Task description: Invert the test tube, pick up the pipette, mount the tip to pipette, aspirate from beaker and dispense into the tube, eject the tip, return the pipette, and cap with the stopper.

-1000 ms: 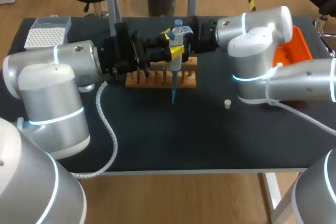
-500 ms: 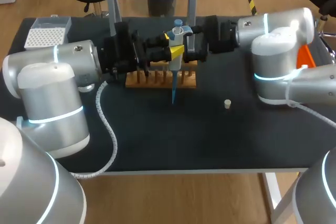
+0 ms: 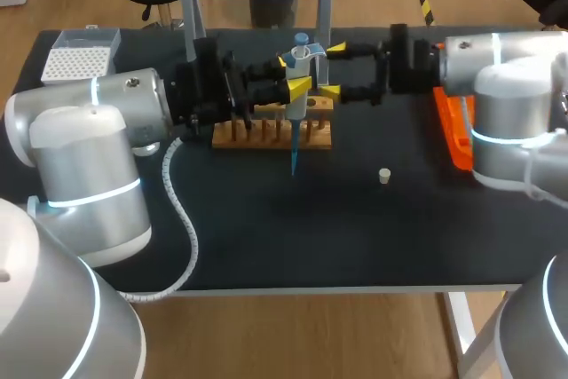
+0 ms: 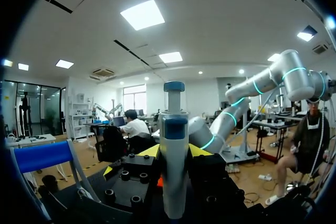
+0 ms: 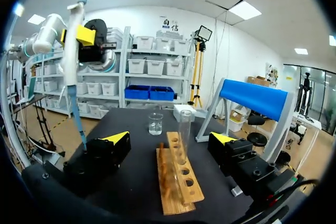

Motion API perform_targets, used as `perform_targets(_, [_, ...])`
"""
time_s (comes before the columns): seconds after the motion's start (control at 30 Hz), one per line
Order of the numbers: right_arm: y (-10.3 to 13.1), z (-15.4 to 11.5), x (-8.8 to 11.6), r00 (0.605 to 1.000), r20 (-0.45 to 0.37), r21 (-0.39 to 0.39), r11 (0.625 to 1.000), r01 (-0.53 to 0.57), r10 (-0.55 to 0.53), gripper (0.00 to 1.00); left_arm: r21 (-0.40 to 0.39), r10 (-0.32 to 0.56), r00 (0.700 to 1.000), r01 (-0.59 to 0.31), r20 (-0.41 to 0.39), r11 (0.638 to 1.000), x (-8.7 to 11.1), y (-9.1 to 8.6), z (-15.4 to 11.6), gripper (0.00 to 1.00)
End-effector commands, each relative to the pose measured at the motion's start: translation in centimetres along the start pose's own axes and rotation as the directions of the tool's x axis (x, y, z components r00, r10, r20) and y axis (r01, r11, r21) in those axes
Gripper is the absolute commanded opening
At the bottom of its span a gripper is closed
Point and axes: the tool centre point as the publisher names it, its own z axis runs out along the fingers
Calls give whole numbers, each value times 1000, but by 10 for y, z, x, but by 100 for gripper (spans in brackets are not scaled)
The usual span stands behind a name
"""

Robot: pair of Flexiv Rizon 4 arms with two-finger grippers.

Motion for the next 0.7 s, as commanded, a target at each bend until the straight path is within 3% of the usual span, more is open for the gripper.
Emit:
perform_targets(0.03, [10,-33,18,1000,13,-21,1000,-15,15,100,1,1,1000,-1,6,1000,1,0,1,0])
perform_targets(0.37, [31,-56,55,999,-20,-72,997,-37,36,100,1,1,1000,-1,6,1000,1,0,1,0])
perform_targets(0.7, [45,-53,85,996,-53,-141,987,-78,71,100,1,1,1000,-1,6,1000,1,0,1,0])
